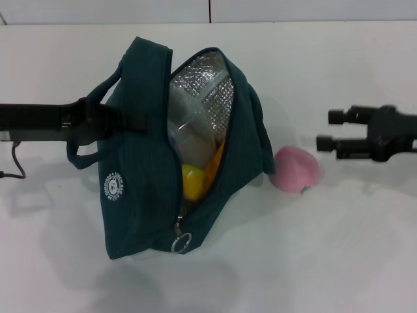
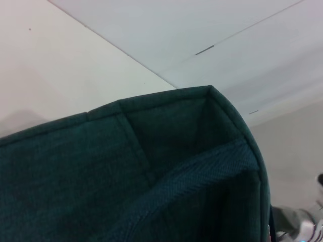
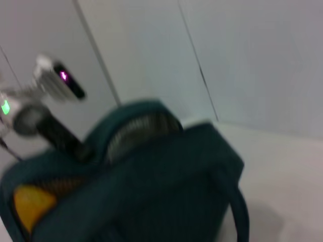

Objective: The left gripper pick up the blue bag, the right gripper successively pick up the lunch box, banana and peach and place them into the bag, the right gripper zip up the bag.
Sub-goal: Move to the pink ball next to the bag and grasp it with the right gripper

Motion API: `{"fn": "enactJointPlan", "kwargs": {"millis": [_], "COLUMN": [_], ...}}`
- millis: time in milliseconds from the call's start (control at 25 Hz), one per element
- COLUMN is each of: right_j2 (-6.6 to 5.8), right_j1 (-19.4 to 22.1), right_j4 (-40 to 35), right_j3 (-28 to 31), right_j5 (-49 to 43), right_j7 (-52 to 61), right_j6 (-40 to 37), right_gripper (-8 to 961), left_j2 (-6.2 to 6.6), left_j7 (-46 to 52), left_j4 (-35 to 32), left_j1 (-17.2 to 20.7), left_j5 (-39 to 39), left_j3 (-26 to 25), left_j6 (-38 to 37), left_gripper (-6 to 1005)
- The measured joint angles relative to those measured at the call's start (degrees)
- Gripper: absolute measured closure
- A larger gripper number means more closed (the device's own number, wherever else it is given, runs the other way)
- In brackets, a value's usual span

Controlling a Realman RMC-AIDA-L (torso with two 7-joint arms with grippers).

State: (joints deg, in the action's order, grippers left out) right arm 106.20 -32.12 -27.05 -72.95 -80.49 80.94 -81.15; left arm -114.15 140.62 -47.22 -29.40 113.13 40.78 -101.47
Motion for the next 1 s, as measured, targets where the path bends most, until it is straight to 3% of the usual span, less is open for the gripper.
{"fn": "enactJointPlan", "kwargs": {"millis": [80,360,1000], "right_j2": [1.78,5.13,7.05], "right_j1": [-0.11,-0.06,-2.12], "right_j4": [-1.57,-5.76,-6.4], "right_j3": [0.0,0.0,-0.43], "right_j5": [-4.46,-12.84,-19.27], "right_j7": [0.09,2.01,4.51], "right_j6": [2.7,7.99,12.52], "right_gripper": [163,168,171], "left_j2": [-0.07,-0.06,0.08], "left_j7": [0.0,0.0,0.0], "left_j4": [0.01,0.03,0.03], "left_j1": [-0.07,-0.4,-0.73], "left_j5": [0.0,0.01,-0.17], "left_j3": [0.0,0.0,0.0], "left_j6": [0.01,0.01,0.1], "left_gripper": [960,959,959]}}
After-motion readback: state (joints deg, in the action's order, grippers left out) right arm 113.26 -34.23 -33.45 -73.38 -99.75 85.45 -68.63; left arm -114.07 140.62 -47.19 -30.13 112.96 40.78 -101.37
